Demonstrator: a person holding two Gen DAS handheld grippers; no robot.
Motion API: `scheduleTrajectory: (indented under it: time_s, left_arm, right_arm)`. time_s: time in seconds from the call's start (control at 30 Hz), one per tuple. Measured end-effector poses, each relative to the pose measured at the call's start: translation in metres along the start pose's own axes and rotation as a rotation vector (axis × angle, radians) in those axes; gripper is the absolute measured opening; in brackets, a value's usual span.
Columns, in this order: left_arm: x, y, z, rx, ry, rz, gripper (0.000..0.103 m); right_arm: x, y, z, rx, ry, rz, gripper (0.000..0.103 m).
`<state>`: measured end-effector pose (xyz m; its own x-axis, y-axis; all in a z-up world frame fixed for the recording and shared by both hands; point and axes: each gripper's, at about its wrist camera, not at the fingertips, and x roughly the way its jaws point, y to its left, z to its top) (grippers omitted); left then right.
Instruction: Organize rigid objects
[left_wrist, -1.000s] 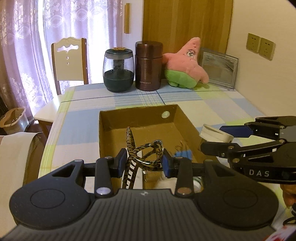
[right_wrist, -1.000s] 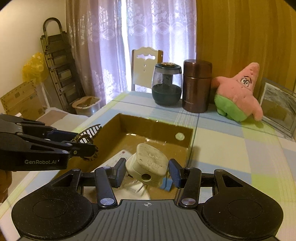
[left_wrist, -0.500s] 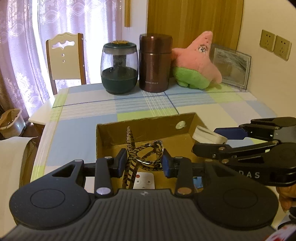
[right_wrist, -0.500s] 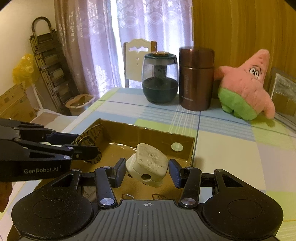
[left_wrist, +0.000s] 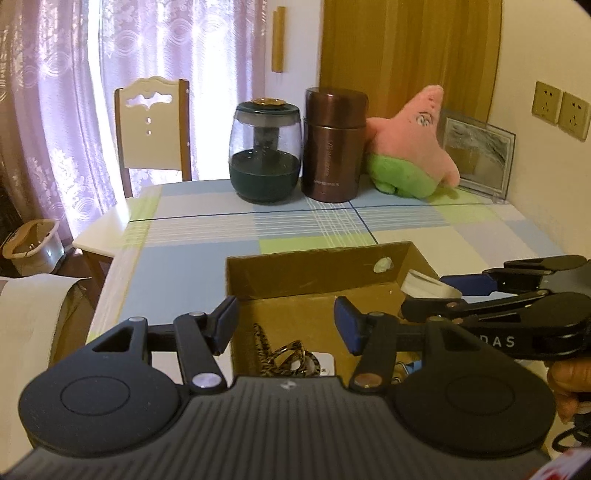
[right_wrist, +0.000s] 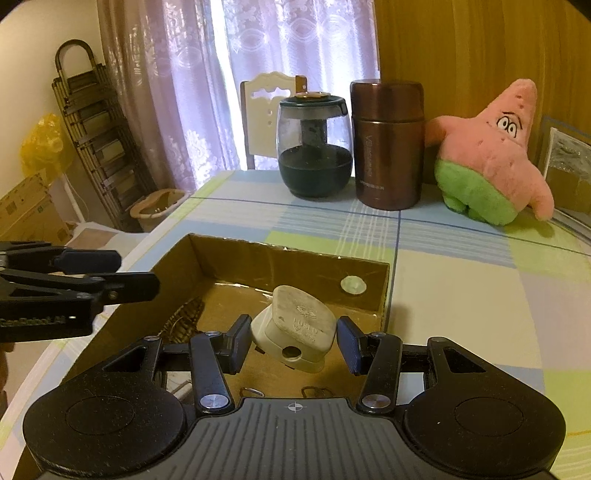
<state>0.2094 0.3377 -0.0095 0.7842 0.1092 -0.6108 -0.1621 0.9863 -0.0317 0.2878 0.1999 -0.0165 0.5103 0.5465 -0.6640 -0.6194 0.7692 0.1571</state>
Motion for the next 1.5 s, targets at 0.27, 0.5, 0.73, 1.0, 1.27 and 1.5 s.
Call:
scheduleTrajectory:
  time_s: [0.27, 0.5, 0.73, 1.0, 1.27, 1.5]
  left_arm:
    - [-0.015, 0.003, -0.001, 0.004, -0.014, -0.005, 0.052]
    - [-0.033, 0.003, -0.009, -0.015, -0.030, 0.007, 0.074]
    - [-0.067, -0.009, -0.024, -0.036, -0.024, 0.028, 0.089]
    - [-0.129, -0.040, -0.051, -0.037, -0.027, 0.062, 0.099]
    - [-0.194, -0.073, -0.081, -0.094, -0.009, 0.091, 0.100]
    - [-0.239, -0.092, -0.106, -0.127, 0.022, 0.116, 0.100]
  right_arm:
    - [0.004, 0.002, 0.008, 0.042, -0.011, 0.039, 0.047]
    - [-0.014, -0.007, 0.014, 0.101, -0.085, 0.054, 0.068]
    - [-0.066, -0.015, -0.004, 0.113, -0.086, -0.006, 0.073]
    - [-0.137, -0.002, -0.052, 0.110, -0.042, -0.075, 0.083]
    - [-0.197, 0.022, -0.089, 0.133, -0.022, -0.063, 0.086]
    - [-0.243, 0.043, -0.110, 0.115, -0.018, -0.069, 0.087]
